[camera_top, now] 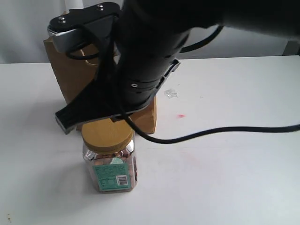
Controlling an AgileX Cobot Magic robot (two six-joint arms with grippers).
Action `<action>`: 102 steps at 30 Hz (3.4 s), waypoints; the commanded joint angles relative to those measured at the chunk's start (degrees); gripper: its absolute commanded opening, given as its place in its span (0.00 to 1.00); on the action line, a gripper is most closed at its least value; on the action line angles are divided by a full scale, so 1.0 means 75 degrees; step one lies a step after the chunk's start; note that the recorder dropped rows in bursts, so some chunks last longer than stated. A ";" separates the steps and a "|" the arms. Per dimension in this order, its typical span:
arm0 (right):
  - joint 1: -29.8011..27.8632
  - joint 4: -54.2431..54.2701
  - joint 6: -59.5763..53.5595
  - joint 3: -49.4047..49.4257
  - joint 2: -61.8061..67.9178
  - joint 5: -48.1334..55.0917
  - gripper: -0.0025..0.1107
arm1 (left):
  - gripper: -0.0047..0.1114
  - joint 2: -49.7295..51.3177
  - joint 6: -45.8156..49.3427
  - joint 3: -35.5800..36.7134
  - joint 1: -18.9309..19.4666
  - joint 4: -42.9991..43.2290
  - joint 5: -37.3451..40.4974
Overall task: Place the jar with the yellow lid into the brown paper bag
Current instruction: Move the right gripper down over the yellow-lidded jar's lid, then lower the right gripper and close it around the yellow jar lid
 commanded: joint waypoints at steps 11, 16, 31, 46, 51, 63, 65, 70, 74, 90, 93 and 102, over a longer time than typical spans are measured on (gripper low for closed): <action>0.0041 0.0195 0.0417 -0.0872 0.0614 0.0493 0.02 | 0.05 0.0023 -0.0030 -0.0017 -0.0037 -0.0029 -0.0072; 0.0041 0.0167 0.0388 -0.0872 0.0614 0.0764 0.15 | 0.05 0.0023 -0.0030 -0.0017 -0.0037 -0.0029 -0.0072; 0.0041 0.0182 0.0264 -0.0872 0.0614 0.0585 0.95 | 0.05 0.0023 -0.0030 -0.0017 -0.0037 -0.0029 -0.0072; 0.0041 -0.1008 0.1739 -0.0872 0.1283 -0.0340 0.95 | 0.05 0.0023 -0.0030 -0.0017 -0.0037 -0.0029 -0.0072; 0.0041 -0.1393 0.2205 -0.0872 0.1486 -0.0366 0.95 | 0.05 0.0023 -0.0030 -0.0017 -0.0037 -0.0029 -0.0072; 0.0041 -0.1002 0.2205 -0.0872 0.1863 -0.0538 0.95 | 0.05 0.0023 -0.0030 -0.0017 -0.0037 -0.0029 -0.0072; 0.0041 -0.1062 0.2205 -0.0872 0.1957 -0.0562 0.95 | 0.05 0.0023 -0.0030 -0.0017 -0.0037 -0.0029 -0.0072; 0.0041 -0.1139 0.2205 -0.0872 0.2113 -0.0562 0.95 | 0.05 0.0023 -0.0030 -0.0017 -0.0037 -0.0029 -0.0072; 0.0041 -0.1139 0.2205 -0.0872 0.2126 -0.0546 0.95 | 0.05 0.0023 -0.0030 -0.0017 -0.0037 -0.0029 -0.0072; 0.0041 -0.1224 0.3096 -0.0872 0.2207 -0.0305 0.95 | 0.05 0.0023 -0.0030 -0.0017 -0.0037 -0.0029 -0.0072; 0.0041 -0.1171 0.3027 -0.0872 0.2411 -0.0309 0.95 | 0.05 0.0023 -0.0030 -0.0017 -0.0037 -0.0029 -0.0072; 0.0041 -0.1189 0.2961 -0.0872 0.2484 -0.0309 0.86 | 0.05 0.0023 -0.0030 -0.0017 -0.0037 -0.0029 -0.0072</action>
